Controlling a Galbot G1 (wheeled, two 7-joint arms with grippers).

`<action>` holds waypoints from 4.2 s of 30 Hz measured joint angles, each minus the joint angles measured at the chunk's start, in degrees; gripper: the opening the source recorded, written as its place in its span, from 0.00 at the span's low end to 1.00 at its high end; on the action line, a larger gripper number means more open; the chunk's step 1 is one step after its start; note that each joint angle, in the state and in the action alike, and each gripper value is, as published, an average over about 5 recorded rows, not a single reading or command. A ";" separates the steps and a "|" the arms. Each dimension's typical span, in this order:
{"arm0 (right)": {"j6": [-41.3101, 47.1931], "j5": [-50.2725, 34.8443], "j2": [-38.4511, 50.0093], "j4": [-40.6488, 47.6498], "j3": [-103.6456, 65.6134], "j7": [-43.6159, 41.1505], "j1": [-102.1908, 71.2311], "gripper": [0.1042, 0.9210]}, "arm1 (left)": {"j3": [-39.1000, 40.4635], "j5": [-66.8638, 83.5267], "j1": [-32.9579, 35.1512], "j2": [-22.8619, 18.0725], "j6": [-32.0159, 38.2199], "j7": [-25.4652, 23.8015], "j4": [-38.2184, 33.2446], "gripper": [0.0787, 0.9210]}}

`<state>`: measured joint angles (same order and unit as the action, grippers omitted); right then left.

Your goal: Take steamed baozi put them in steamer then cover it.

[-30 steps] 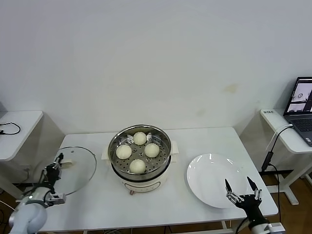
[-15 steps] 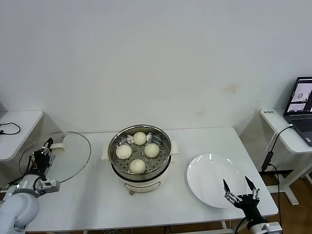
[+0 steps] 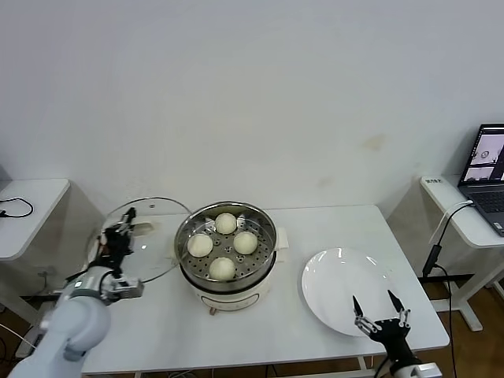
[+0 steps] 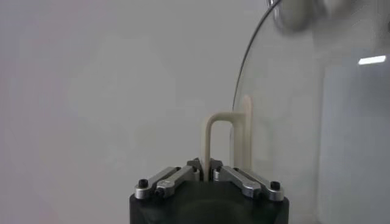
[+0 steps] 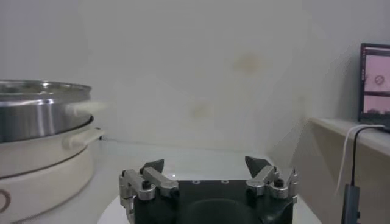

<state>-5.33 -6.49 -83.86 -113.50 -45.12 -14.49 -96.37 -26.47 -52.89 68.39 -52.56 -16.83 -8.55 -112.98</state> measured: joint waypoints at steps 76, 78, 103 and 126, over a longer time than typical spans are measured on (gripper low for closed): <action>-1.17 12.38 -5.53 3.87 8.42 0.16 1.00 0.88 | 22.17 -21.95 -13.78 -20.40 -6.67 -7.92 7.21 0.44; -1.17 12.49 -5.55 3.85 8.53 0.16 0.88 0.88 | 21.92 -21.77 -13.11 -19.96 -6.40 -7.68 6.35 0.51; -2.13 11.44 -3.54 2.97 8.07 0.11 -0.68 0.88 | 7.58 0.67 14.87 -17.45 5.53 5.74 -15.06 0.88; -2.37 7.44 1.44 0.14 8.03 0.22 -3.86 0.88 | -9.50 67.23 39.46 -19.46 24.58 19.33 -8.81 0.88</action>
<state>-7.70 0.95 -82.42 -113.36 -37.09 -14.27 -100.23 -35.97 14.34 107.85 -72.02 7.75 10.78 -121.79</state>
